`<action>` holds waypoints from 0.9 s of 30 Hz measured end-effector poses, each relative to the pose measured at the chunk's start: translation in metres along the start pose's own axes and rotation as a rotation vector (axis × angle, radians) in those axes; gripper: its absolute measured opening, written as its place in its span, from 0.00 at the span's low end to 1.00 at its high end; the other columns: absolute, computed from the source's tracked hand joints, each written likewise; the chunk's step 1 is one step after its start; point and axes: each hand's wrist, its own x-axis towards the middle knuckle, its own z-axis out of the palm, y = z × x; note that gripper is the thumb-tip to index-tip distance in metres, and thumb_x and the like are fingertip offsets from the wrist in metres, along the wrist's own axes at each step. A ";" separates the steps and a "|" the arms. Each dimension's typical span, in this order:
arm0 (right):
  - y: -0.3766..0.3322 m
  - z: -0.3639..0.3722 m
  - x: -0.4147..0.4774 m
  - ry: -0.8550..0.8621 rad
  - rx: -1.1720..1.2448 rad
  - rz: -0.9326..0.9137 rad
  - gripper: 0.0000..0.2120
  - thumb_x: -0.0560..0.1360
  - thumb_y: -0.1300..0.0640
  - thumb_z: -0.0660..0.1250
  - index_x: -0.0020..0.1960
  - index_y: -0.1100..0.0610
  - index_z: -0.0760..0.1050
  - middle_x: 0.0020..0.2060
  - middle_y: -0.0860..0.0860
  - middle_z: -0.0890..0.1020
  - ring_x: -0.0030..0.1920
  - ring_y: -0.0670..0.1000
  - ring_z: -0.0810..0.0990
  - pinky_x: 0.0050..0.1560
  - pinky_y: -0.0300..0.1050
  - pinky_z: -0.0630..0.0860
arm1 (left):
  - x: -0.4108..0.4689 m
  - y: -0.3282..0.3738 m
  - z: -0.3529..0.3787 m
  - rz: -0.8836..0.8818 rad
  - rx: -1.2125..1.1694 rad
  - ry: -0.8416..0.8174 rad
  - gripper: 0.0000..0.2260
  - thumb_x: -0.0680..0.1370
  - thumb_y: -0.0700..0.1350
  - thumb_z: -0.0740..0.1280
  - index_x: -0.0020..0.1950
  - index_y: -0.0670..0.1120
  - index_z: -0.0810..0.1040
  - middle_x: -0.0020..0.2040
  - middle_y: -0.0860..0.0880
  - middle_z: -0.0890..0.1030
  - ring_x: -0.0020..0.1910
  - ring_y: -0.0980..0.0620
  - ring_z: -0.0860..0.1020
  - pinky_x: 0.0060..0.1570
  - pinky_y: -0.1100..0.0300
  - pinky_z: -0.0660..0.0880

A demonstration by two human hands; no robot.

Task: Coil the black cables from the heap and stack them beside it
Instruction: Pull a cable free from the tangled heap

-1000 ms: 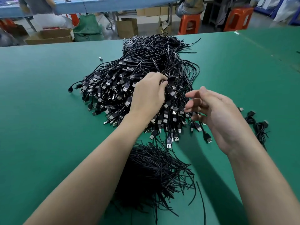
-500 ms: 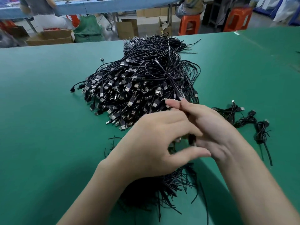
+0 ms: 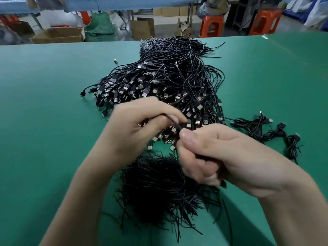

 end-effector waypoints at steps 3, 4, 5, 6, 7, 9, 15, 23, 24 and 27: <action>-0.004 -0.007 -0.002 -0.034 0.253 -0.136 0.20 0.82 0.50 0.56 0.39 0.53 0.81 0.26 0.49 0.57 0.26 0.48 0.56 0.24 0.40 0.54 | -0.002 0.005 -0.010 -0.013 0.007 0.015 0.09 0.82 0.47 0.66 0.60 0.57 0.81 0.44 0.63 0.82 0.42 0.57 0.79 0.43 0.65 0.72; -0.005 -0.009 -0.002 -0.034 0.361 -0.198 0.19 0.83 0.51 0.56 0.43 0.55 0.82 0.26 0.48 0.58 0.26 0.46 0.57 0.23 0.37 0.56 | -0.003 0.009 -0.006 -0.029 -0.007 -0.037 0.10 0.83 0.47 0.65 0.62 0.58 0.80 0.45 0.61 0.83 0.42 0.55 0.80 0.43 0.62 0.75; -0.005 -0.011 -0.001 -0.008 0.441 -0.257 0.18 0.83 0.51 0.56 0.48 0.57 0.82 0.26 0.46 0.61 0.27 0.44 0.59 0.23 0.34 0.58 | -0.004 0.015 0.001 -0.053 -0.013 -0.121 0.10 0.83 0.47 0.65 0.63 0.58 0.80 0.45 0.61 0.83 0.42 0.53 0.80 0.43 0.58 0.77; -0.005 -0.013 0.000 0.054 0.474 -0.312 0.18 0.83 0.51 0.57 0.51 0.57 0.83 0.27 0.44 0.66 0.27 0.42 0.62 0.23 0.31 0.60 | -0.004 0.021 0.008 -0.087 -0.004 -0.219 0.10 0.84 0.48 0.64 0.62 0.59 0.80 0.42 0.63 0.82 0.39 0.53 0.80 0.42 0.53 0.78; -0.004 -0.014 0.001 0.152 0.454 -0.367 0.17 0.82 0.50 0.57 0.54 0.57 0.83 0.28 0.43 0.71 0.28 0.41 0.65 0.23 0.30 0.62 | -0.004 0.026 0.015 -0.131 0.015 -0.308 0.10 0.84 0.50 0.63 0.62 0.59 0.80 0.39 0.62 0.80 0.36 0.53 0.78 0.39 0.49 0.77; -0.001 -0.017 0.001 0.393 0.281 -0.483 0.18 0.83 0.51 0.56 0.55 0.54 0.84 0.33 0.44 0.78 0.30 0.40 0.70 0.25 0.30 0.67 | -0.003 0.034 0.023 -0.200 0.080 -0.395 0.14 0.83 0.54 0.60 0.67 0.58 0.79 0.35 0.57 0.78 0.34 0.53 0.76 0.40 0.49 0.75; 0.013 -0.019 0.005 0.834 -0.759 -0.529 0.15 0.87 0.56 0.55 0.57 0.55 0.80 0.44 0.47 0.86 0.45 0.48 0.86 0.48 0.38 0.80 | 0.001 0.044 0.004 -0.059 0.183 -0.210 0.13 0.82 0.55 0.64 0.46 0.51 0.85 0.34 0.55 0.81 0.34 0.56 0.78 0.38 0.56 0.75; 0.012 0.007 0.017 0.092 0.207 -0.084 0.26 0.84 0.43 0.50 0.40 0.56 0.79 0.23 0.46 0.63 0.25 0.48 0.58 0.27 0.40 0.57 | 0.001 0.020 0.009 -0.121 -0.178 0.234 0.09 0.82 0.49 0.67 0.42 0.52 0.76 0.31 0.53 0.71 0.30 0.53 0.67 0.30 0.59 0.65; 0.010 0.006 0.016 0.042 0.379 -0.158 0.22 0.84 0.47 0.52 0.43 0.56 0.78 0.24 0.46 0.63 0.25 0.47 0.58 0.26 0.40 0.55 | 0.000 0.019 0.015 -0.132 -0.198 0.210 0.09 0.85 0.47 0.64 0.45 0.53 0.76 0.33 0.50 0.73 0.31 0.48 0.69 0.31 0.52 0.68; 0.007 0.001 0.015 0.299 0.458 -0.383 0.17 0.85 0.52 0.55 0.49 0.55 0.80 0.26 0.44 0.71 0.25 0.42 0.66 0.24 0.34 0.63 | -0.004 0.019 0.030 -0.227 -0.209 -0.034 0.12 0.87 0.45 0.58 0.53 0.59 0.77 0.36 0.48 0.77 0.31 0.43 0.71 0.33 0.44 0.70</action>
